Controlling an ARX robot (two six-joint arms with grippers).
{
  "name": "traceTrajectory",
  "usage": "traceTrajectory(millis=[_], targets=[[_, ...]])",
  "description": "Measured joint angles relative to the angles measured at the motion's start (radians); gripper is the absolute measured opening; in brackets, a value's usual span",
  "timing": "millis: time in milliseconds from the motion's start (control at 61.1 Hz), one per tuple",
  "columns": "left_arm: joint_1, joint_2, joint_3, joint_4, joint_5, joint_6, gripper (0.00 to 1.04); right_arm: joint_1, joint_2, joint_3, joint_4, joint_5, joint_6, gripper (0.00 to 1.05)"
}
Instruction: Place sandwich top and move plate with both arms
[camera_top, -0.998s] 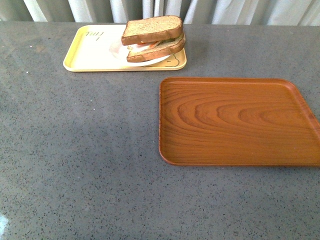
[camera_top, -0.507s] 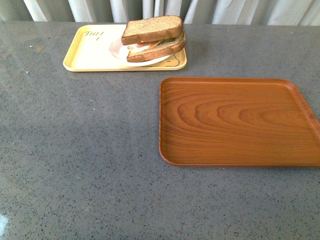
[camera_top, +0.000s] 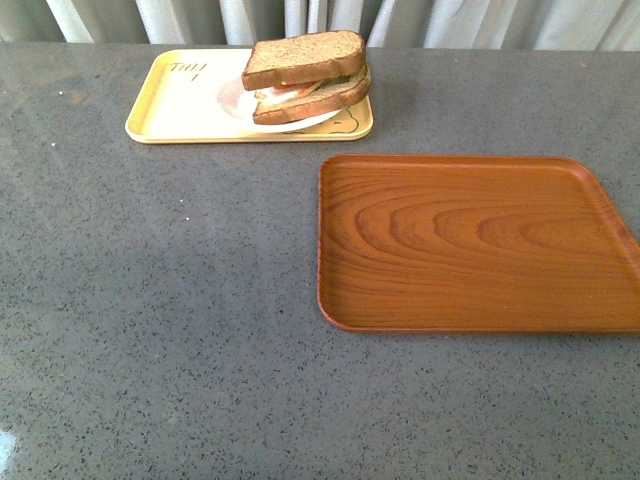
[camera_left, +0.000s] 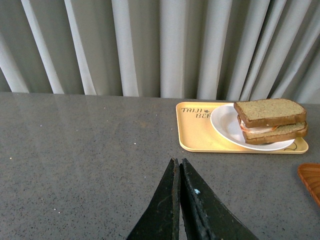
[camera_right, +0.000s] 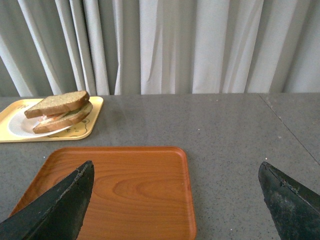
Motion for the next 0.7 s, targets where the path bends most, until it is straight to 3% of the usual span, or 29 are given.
traceTrajectory(millis=[703], targets=[[0.0, -0.35, -0.001, -0.335, 0.0, 0.0, 0.02, 0.0, 0.0, 0.0, 0.0, 0.0, 0.0, 0.96]])
